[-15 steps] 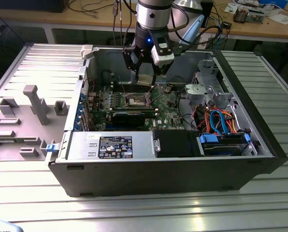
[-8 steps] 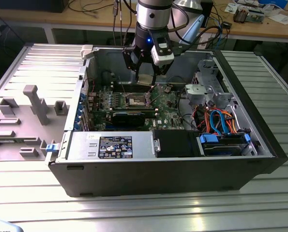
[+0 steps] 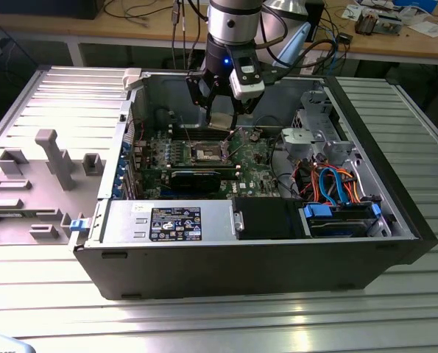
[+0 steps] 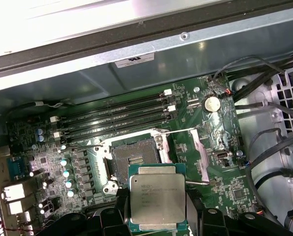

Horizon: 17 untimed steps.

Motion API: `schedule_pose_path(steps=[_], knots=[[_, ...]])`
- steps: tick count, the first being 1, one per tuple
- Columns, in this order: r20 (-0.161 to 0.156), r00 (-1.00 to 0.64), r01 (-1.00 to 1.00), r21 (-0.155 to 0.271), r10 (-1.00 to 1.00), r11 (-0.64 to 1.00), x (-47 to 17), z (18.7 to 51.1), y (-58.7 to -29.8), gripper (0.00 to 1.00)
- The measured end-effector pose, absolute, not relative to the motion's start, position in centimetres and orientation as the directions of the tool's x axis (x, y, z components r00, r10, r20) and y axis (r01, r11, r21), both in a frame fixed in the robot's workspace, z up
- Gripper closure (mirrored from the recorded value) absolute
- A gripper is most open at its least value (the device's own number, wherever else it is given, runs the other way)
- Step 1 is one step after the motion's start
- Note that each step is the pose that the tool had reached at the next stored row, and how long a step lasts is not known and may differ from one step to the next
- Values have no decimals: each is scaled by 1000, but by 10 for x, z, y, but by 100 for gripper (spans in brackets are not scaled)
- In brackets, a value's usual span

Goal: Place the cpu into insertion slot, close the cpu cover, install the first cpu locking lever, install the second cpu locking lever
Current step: 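Place the cpu into insertion slot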

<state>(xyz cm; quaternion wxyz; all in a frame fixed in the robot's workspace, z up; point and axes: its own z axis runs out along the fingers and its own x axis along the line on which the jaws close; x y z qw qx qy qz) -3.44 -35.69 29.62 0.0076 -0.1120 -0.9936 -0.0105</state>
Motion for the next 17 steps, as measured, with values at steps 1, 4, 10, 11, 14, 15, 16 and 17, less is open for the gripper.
schedule_pose_path(steps=[1,4,10,11,14,15,16,17], knots=[[17,-974,224,19,224,974,-34,296,-357,45],[17,-974,227,19,227,974,-34,296,-357,45],[17,-973,229,19,229,973,-34,296,-357,45],[17,-973,229,19,229,973,-34,296,-357,45],[17,-973,230,19,229,973,-34,296,-357,45],[17,-973,230,19,230,973,-34,296,-357,45],[17,-973,232,19,231,973,-34,296,-357,45],[17,-972,235,19,234,972,-34,296,-357,45]])
